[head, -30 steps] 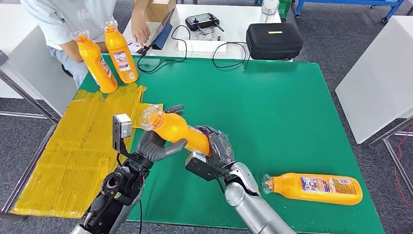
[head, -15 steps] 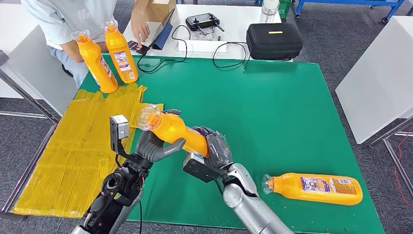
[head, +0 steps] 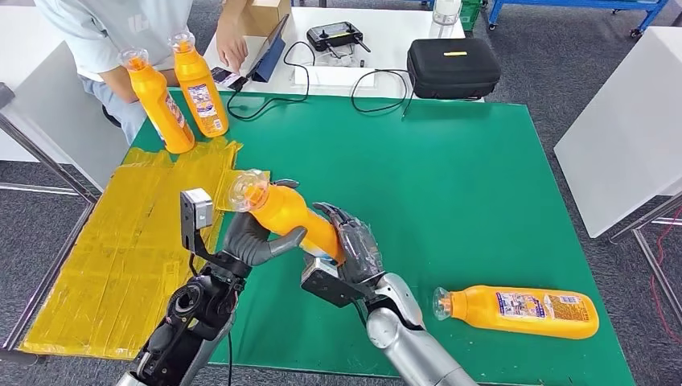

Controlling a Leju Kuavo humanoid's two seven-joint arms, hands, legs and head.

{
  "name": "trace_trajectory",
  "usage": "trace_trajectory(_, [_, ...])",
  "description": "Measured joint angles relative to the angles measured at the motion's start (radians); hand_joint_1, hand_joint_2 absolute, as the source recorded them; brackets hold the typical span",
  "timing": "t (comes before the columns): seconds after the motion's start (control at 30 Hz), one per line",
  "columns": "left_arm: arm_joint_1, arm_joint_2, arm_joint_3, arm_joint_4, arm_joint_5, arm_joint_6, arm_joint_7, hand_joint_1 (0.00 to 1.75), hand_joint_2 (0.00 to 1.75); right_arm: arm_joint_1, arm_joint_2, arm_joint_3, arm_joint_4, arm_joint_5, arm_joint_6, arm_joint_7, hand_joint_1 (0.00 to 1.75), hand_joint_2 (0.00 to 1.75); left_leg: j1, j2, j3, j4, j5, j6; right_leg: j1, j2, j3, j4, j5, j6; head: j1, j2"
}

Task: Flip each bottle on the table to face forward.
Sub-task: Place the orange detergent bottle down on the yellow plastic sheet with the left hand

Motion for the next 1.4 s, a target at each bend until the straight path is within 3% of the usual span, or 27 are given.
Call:
trace_trajectory(0.2, [0.027,0.032,0.044,-0.045,-0.101,0.108,-0.029,1.75,1.75,0.07,-0.019,-0.037,-0.142,-0.118,0.066,-0.011,0.0,1.75,0.0,0.0,0.0,0.0,0.0,0.0,0.0,0.0,-0.001,0.0,0.0,0.0,0.0,0.0])
trace_trajectory(0.33, [0.05,0.054,0.07,-0.069,-0.352,0.298,-0.056,1.75,1.75,0.135,-0.034,-0.067,-0.254,-0.176,0.096,-0.005,0.0,1.75,0.0,0.0,0.0,0.0,0.0,0.0,0.0,0.0,-0.001,0.0,0.0,0.0,0.0,0.0])
trace_trajectory(0.47, [0.086,0.087,0.132,-0.099,-0.569,0.367,-0.044,1.75,1.75,0.22,-0.06,-0.113,-0.404,-0.257,0.176,0.008,0.0,1.75,0.0,0.0,-0.001,0.0,0.0,0.0,0.0,0.0,-0.001,0.0,0.0,0.0,0.0,0.0])
trace_trajectory(0.57, [0.11,0.107,0.176,-0.118,-0.853,0.432,0.019,1.75,1.75,0.277,-0.071,-0.146,-0.512,-0.263,0.202,0.011,0.0,1.75,0.0,0.0,-0.001,0.0,-0.001,0.0,0.0,0.0,-0.002,0.0,0.0,0.0,0.0,0.0])
trace_trajectory(0.67, [0.116,0.132,0.212,-0.122,-1.273,0.506,0.16,1.75,1.75,0.315,-0.078,-0.178,-0.598,-0.239,0.209,0.021,0.0,1.75,0.0,0.0,-0.001,0.0,-0.001,0.0,0.0,0.0,-0.002,0.0,0.0,0.0,0.0,0.0])
trace_trajectory(0.73, [0.113,0.155,0.227,-0.117,-1.494,0.501,0.252,1.75,1.75,0.33,-0.08,-0.196,-0.636,-0.229,0.215,0.028,0.0,1.75,0.0,0.0,-0.001,0.0,0.0,-0.001,0.0,0.0,-0.002,0.0,0.0,0.0,0.0,0.0])
trace_trajectory(0.8, [0.107,0.176,0.24,-0.108,-1.604,0.483,0.302,1.75,1.75,0.341,-0.081,-0.21,-0.663,-0.224,0.22,0.031,0.0,1.75,0.0,0.0,-0.001,0.0,0.0,-0.001,0.0,0.0,-0.002,0.0,0.0,0.0,0.0,0.0])
trace_trajectory(1.07, [0.069,0.224,0.256,-0.049,-1.729,0.411,0.362,1.75,1.75,0.354,-0.081,-0.241,-0.716,-0.218,0.236,0.035,0.0,1.75,0.0,0.0,-0.002,0.0,0.001,0.0,0.0,0.0,-0.002,0.0,0.0,0.0,0.0,0.0])
trace_trajectory(1.23, [0.007,0.251,0.252,0.083,-1.752,0.317,0.362,1.75,1.75,0.352,-0.076,-0.246,-0.724,-0.21,0.269,0.048,0.0,1.75,0.0,0.0,-0.002,0.0,0.001,0.0,0.0,0.0,-0.002,0.0,0.0,0.0,0.0,0.0])
trace_trajectory(1.4, [-0.039,0.258,0.245,0.237,-1.706,0.297,0.321,1.75,1.75,0.342,-0.073,-0.247,-0.717,-0.206,0.293,0.05,0.0,1.75,0.0,0.0,-0.002,0.0,0.001,-0.001,0.0,0.0,-0.002,0.0,0.0,0.0,0.0,0.0])
